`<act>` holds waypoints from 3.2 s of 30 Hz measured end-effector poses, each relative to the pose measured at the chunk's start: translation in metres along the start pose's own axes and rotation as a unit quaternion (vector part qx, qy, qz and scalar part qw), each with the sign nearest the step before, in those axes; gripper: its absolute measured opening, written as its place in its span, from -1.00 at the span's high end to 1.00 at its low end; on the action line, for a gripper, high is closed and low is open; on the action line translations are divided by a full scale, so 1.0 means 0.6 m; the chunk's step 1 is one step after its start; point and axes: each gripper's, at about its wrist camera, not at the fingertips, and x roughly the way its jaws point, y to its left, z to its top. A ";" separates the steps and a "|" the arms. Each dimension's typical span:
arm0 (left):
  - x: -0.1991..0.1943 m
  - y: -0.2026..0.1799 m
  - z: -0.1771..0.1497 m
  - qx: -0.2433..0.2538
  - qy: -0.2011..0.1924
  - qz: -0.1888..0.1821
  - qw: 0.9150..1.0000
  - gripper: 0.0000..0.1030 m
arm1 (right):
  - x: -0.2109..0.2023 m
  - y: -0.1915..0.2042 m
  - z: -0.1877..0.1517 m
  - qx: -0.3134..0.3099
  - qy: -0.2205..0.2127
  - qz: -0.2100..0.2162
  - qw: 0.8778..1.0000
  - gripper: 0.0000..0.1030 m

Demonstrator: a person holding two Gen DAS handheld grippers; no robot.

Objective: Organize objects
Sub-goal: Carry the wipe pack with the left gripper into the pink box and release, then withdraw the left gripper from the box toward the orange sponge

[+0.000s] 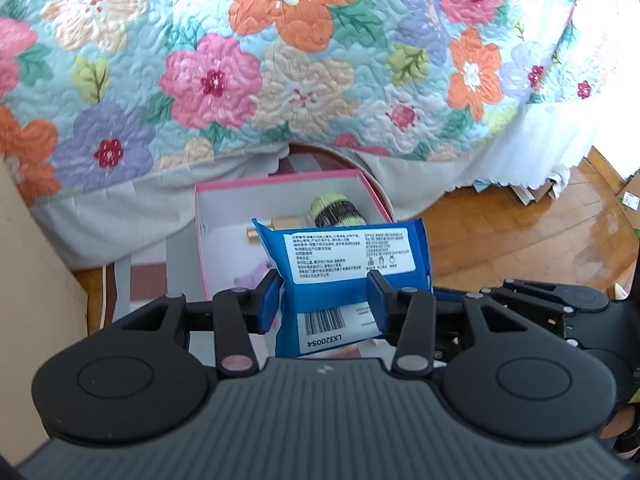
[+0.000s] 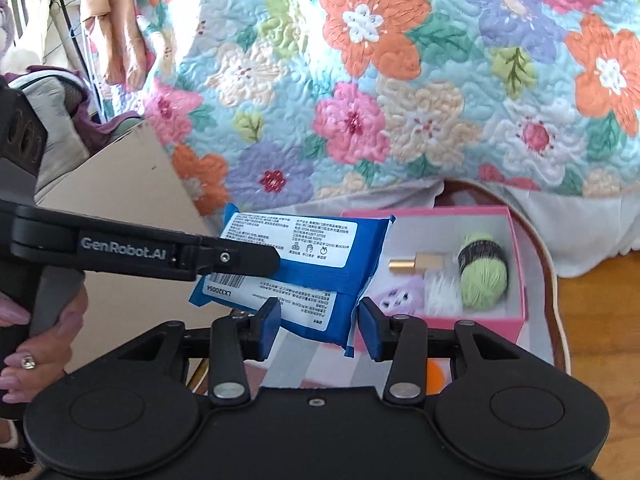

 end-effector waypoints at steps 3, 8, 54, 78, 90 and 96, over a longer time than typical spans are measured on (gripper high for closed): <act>0.041 0.015 0.030 -0.002 0.009 0.007 1.000 0.16 | 0.033 -0.019 0.026 0.018 0.010 0.005 1.000 0.05; 0.133 0.055 0.068 -0.017 0.033 0.018 0.999 0.16 | 0.110 -0.048 0.057 0.015 0.027 -0.005 0.999 0.20; 0.384 0.198 0.044 -0.088 0.086 0.048 0.991 0.22 | 0.462 -0.179 0.025 0.173 0.158 -0.036 0.972 0.76; 0.200 0.079 0.035 -0.052 0.119 0.025 0.991 -0.03 | 0.131 -0.105 0.074 0.019 0.111 -0.041 0.993 0.11; 0.045 -0.003 0.022 -0.030 0.104 -0.010 0.994 -0.21 | -0.043 -0.013 0.054 -0.093 0.086 -0.026 0.992 -0.06; -0.001 -0.041 -0.012 -0.013 0.109 -0.019 0.994 -0.31 | -0.103 0.016 0.024 -0.133 0.075 -0.019 0.988 -0.26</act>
